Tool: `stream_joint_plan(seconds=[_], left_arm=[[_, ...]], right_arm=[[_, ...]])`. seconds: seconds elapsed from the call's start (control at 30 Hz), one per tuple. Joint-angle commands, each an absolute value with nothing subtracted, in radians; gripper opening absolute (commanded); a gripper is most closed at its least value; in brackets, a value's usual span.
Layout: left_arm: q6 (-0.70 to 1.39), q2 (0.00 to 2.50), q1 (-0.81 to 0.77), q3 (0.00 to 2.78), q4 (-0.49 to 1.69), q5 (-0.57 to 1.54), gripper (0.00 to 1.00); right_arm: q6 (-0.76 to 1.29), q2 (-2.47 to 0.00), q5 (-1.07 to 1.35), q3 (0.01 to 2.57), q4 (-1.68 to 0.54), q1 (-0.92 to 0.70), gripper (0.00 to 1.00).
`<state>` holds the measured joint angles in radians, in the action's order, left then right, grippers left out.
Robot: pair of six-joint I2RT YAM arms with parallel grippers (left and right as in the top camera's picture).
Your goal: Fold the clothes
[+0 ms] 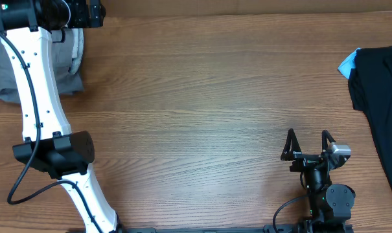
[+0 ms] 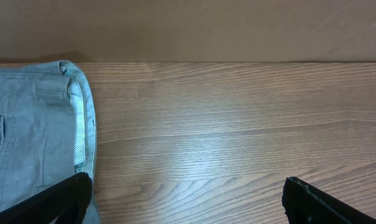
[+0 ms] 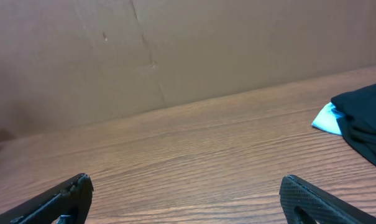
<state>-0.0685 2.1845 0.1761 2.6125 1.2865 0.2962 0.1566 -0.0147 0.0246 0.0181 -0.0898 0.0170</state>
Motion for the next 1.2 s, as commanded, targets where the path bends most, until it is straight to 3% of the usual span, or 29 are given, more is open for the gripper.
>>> stream_joint_plan(seconds=[0.0, 0.37, 0.5, 0.63, 0.77, 0.97, 1.17], left_arm=[[-0.064, 2.188, 0.17, 2.621, 1.282, 0.304, 1.0], [-0.064, 2.188, 0.17, 2.621, 1.282, 0.304, 1.0], [-0.115, 2.175, 0.169, 2.618, 1.396, 0.144, 1.0], [-0.115, 2.051, 0.169, 2.42, 1.41, 0.234, 1.0], [-0.116, 1.789, 0.162, 1.908, 1.135, 0.284, 1.0], [-0.127, 1.324, 0.144, 1.133, 0.551, 0.281, 1.0], [-0.123, 0.886, 0.144, 0.622, 0.159, 0.282, 1.0]], right_arm=[[0.152, -0.003, 0.012, 0.008, -0.084, 0.01, 1.0], [0.152, -0.003, 0.012, 0.008, -0.084, 0.01, 1.0], [0.152, -0.003, 0.012, 0.008, -0.084, 0.01, 1.0], [0.152, -0.003, 0.012, 0.008, -0.084, 0.01, 1.0], [0.152, -0.003, 0.012, 0.008, -0.084, 0.01, 1.0], [0.152, -0.003, 0.012, 0.008, -0.084, 0.01, 1.0], [0.152, -0.003, 0.012, 0.008, -0.084, 0.01, 1.0]])
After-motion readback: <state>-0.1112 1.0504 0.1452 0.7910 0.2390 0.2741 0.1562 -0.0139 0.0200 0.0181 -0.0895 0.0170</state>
